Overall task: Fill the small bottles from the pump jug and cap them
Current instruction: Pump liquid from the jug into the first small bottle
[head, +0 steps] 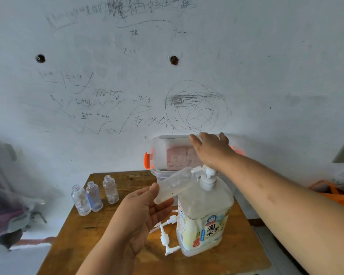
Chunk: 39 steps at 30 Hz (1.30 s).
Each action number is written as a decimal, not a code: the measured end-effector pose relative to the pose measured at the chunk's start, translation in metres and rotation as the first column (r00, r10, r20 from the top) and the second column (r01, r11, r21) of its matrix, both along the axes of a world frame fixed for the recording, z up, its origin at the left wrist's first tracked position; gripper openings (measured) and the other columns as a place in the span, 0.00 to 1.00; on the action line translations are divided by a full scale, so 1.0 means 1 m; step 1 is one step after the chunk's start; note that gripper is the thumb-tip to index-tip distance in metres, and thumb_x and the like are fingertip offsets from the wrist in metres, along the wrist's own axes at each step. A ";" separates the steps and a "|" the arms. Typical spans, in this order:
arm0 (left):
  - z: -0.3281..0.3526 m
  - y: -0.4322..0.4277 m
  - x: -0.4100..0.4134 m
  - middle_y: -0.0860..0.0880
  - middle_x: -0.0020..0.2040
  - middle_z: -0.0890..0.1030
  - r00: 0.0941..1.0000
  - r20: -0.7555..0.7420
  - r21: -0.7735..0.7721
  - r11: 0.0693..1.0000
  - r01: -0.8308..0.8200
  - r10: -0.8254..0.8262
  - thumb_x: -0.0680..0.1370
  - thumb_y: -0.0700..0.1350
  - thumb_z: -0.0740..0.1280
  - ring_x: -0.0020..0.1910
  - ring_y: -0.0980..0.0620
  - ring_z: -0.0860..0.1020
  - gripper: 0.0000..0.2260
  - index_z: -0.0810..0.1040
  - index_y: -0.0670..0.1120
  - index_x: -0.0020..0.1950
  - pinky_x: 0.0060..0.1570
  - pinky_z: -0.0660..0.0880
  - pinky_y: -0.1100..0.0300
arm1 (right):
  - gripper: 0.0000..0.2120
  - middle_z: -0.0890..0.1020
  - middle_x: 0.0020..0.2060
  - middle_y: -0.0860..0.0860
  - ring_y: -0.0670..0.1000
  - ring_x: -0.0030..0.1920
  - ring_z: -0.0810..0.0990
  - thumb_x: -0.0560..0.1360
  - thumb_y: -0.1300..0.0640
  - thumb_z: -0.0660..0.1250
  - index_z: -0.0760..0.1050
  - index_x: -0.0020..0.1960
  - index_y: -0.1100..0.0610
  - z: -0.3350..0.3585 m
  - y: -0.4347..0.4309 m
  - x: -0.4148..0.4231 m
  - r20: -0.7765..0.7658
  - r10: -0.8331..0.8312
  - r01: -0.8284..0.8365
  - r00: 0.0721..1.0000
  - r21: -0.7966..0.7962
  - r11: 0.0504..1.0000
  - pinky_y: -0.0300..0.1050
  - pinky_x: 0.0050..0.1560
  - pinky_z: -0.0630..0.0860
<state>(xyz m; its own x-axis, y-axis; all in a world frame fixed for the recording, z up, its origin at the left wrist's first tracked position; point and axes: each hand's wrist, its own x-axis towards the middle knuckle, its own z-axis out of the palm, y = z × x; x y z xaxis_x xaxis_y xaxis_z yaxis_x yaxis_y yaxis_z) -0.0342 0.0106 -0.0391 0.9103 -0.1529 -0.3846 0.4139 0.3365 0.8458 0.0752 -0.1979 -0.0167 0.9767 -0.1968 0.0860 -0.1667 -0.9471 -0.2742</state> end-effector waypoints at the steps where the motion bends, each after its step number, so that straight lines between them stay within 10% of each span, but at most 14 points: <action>1: 0.000 0.000 0.000 0.39 0.41 0.86 1.000 0.005 0.004 1.000 -0.005 0.005 0.80 0.43 0.65 0.45 0.40 0.84 0.08 0.76 0.39 0.53 0.42 0.81 0.50 | 0.43 0.66 0.72 0.53 0.60 0.75 0.57 0.68 0.31 0.31 0.62 0.71 0.50 0.002 0.001 0.004 -0.005 -0.022 0.022 1.000 0.011 1.000 0.62 0.73 0.49; 6: 0.000 0.000 0.004 0.39 0.41 0.86 1.000 0.008 -0.010 1.000 -0.009 0.009 0.79 0.43 0.65 0.46 0.39 0.84 0.08 0.77 0.39 0.53 0.43 0.81 0.50 | 0.24 0.60 0.73 0.58 0.66 0.73 0.55 0.81 0.47 0.43 0.51 0.77 0.50 0.007 0.011 -0.017 -0.146 -0.048 0.049 0.988 0.007 0.999 0.65 0.71 0.53; 12: -0.006 -0.003 0.007 0.39 0.41 0.86 1.000 -0.009 -0.012 1.000 0.011 -0.011 0.80 0.43 0.64 0.45 0.40 0.84 0.08 0.77 0.39 0.52 0.42 0.80 0.50 | 0.30 0.62 0.68 0.59 0.69 0.70 0.60 0.76 0.60 0.50 0.46 0.76 0.47 -0.002 0.008 -0.007 -0.142 -0.045 0.045 0.989 -0.003 0.999 0.65 0.70 0.56; 22: -0.003 -0.001 0.003 0.38 0.41 0.86 0.999 -0.034 0.008 1.000 -0.006 0.006 0.80 0.43 0.65 0.43 0.40 0.84 0.09 0.75 0.38 0.55 0.40 0.81 0.51 | 0.28 0.61 0.71 0.60 0.69 0.71 0.58 0.78 0.55 0.48 0.44 0.76 0.46 -0.008 0.008 -0.008 -0.149 -0.030 0.034 0.988 0.025 0.999 0.67 0.70 0.55; 26: 0.002 -0.001 0.003 0.37 0.47 0.84 0.999 -0.030 0.017 1.000 -0.013 0.014 0.79 0.43 0.65 0.46 0.39 0.84 0.09 0.75 0.39 0.55 0.42 0.81 0.49 | 0.36 0.62 0.74 0.56 0.63 0.75 0.53 0.73 0.35 0.36 0.52 0.76 0.50 0.007 0.004 -0.005 -0.095 -0.005 -0.006 0.996 -0.115 0.993 0.63 0.73 0.50; 31: 0.000 -0.002 0.005 0.37 0.45 0.85 0.999 -0.036 0.001 1.000 -0.005 0.005 0.79 0.43 0.65 0.46 0.39 0.84 0.09 0.75 0.39 0.55 0.42 0.81 0.49 | 0.31 0.57 0.73 0.59 0.68 0.72 0.56 0.79 0.58 0.49 0.39 0.77 0.46 0.007 0.010 -0.015 -0.158 0.003 -0.012 0.987 -0.058 0.998 0.67 0.71 0.52; 39: -0.009 -0.004 0.008 0.39 0.40 0.86 0.999 -0.048 -0.011 1.000 0.004 -0.004 0.80 0.43 0.64 0.40 0.43 0.85 0.09 0.76 0.38 0.54 0.41 0.82 0.50 | 0.29 0.64 0.68 0.56 0.64 0.69 0.63 0.78 0.63 0.51 0.49 0.76 0.50 -0.003 0.010 -0.017 -0.174 0.020 -0.045 0.985 -0.146 0.988 0.62 0.71 0.57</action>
<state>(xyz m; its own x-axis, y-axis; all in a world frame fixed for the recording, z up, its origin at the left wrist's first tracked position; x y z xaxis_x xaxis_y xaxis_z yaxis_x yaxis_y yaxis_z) -0.0259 0.0070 -0.0481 0.8900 -0.1609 -0.4266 0.4557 0.3438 0.8210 0.0585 -0.1878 -0.0198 0.9851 -0.1623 -0.0569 -0.1674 -0.9809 -0.0995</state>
